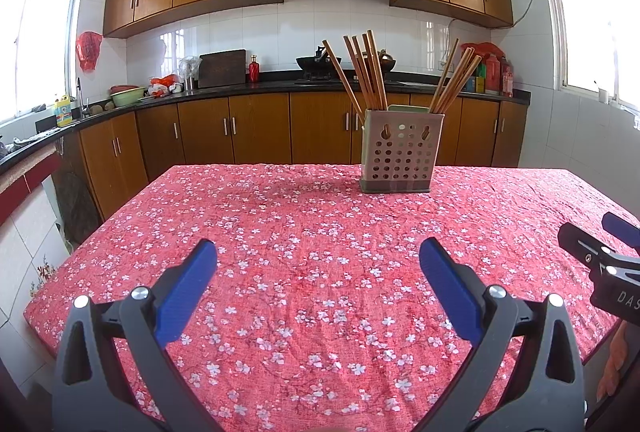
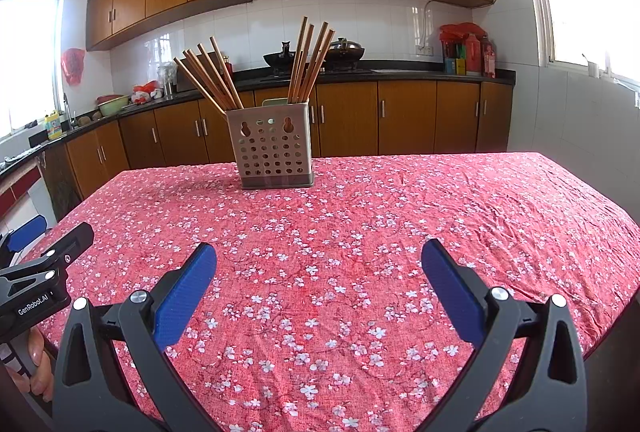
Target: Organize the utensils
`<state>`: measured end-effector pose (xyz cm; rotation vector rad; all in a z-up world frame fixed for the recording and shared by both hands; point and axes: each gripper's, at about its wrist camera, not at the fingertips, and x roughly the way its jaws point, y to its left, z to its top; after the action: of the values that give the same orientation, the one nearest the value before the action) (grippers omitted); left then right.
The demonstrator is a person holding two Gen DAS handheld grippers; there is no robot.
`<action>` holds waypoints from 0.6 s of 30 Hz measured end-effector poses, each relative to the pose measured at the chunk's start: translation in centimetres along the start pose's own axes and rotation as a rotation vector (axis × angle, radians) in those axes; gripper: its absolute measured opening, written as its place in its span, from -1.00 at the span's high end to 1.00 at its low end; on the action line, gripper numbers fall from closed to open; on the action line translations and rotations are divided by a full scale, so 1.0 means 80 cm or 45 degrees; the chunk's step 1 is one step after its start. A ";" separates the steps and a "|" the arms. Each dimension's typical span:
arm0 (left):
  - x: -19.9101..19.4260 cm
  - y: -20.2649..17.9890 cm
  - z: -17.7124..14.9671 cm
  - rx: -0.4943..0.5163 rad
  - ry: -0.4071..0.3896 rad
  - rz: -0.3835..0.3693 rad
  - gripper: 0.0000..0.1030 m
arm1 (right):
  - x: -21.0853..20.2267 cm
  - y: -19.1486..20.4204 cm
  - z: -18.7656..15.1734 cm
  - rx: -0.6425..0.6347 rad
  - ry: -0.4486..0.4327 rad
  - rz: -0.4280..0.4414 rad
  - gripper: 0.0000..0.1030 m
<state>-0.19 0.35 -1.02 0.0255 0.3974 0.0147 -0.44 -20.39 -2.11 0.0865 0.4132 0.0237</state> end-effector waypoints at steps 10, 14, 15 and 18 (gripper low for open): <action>0.001 0.000 0.001 0.001 0.004 0.000 -0.92 | 0.000 -0.001 0.000 0.000 0.001 0.001 -0.97; 0.001 0.001 0.000 0.002 0.003 -0.001 -0.92 | 0.000 -0.001 0.000 0.002 0.002 0.001 -0.97; 0.001 0.001 0.001 0.004 0.004 0.000 -0.92 | 0.000 0.000 0.000 0.003 0.002 0.000 -0.97; 0.003 0.001 0.001 0.007 0.004 0.001 -0.92 | 0.001 0.001 0.000 0.005 0.002 -0.002 -0.97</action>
<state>0.04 0.45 -1.02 0.0314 0.4009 0.0143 -0.39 -20.30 -2.13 0.0904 0.4151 0.0214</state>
